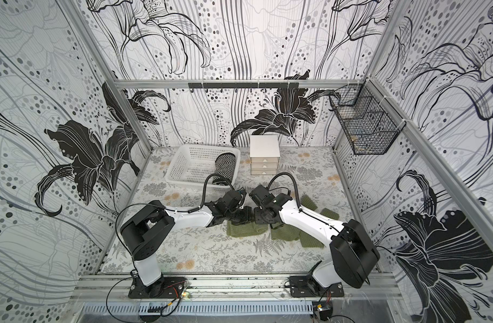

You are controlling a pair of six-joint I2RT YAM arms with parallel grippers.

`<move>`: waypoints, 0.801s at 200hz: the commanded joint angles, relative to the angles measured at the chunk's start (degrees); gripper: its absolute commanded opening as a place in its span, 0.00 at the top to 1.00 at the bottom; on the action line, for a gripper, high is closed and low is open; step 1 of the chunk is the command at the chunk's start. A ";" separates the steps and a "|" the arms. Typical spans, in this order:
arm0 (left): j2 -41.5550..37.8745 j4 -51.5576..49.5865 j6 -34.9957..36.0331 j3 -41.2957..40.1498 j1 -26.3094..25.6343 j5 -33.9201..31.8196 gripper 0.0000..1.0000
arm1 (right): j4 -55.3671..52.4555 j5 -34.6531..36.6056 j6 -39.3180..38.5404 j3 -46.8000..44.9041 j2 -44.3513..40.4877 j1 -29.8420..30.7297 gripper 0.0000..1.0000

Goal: Roll up the scarf and place it into the basket
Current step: Roll the scarf at the center of the board.

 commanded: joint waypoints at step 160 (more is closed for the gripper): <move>-2.46 2.11 -0.51 -8.03 0.88 -4.04 1.00 | 23.51 -18.88 2.10 -11.97 3.70 -5.13 0.66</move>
